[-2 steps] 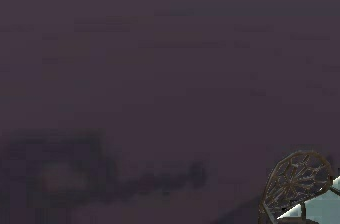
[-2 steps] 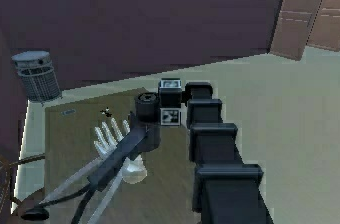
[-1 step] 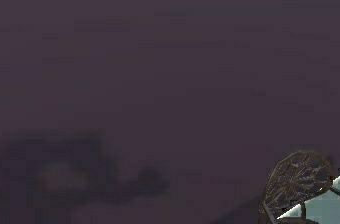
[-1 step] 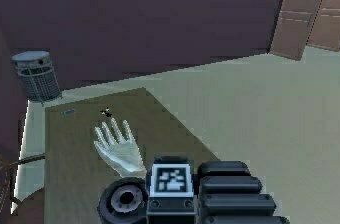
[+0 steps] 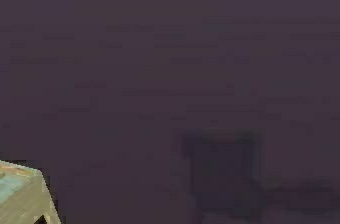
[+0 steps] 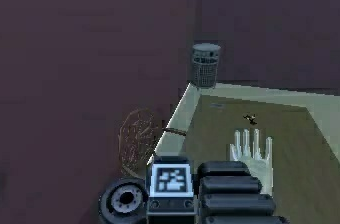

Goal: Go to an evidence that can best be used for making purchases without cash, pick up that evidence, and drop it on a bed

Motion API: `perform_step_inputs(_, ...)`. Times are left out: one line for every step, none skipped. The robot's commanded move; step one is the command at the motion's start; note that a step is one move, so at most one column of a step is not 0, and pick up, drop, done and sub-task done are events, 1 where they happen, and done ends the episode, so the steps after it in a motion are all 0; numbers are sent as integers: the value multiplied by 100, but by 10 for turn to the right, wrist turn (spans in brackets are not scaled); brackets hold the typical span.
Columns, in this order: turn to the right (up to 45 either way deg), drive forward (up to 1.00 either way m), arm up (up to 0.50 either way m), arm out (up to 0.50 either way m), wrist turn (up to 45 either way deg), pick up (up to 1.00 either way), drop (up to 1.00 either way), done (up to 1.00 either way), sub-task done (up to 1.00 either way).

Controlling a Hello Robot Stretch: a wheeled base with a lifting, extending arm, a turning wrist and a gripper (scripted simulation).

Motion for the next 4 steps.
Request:
perform_step_inputs(-450,0,0,0,0,0,0,0,0)
perform_step_inputs(-450,0,0,0,0,0,0,0,0)
perform_step_inputs(-360,0,0,0,0,0,0,0,0)
perform_step_inputs(0,30,0,0,0,0,0,0,0)
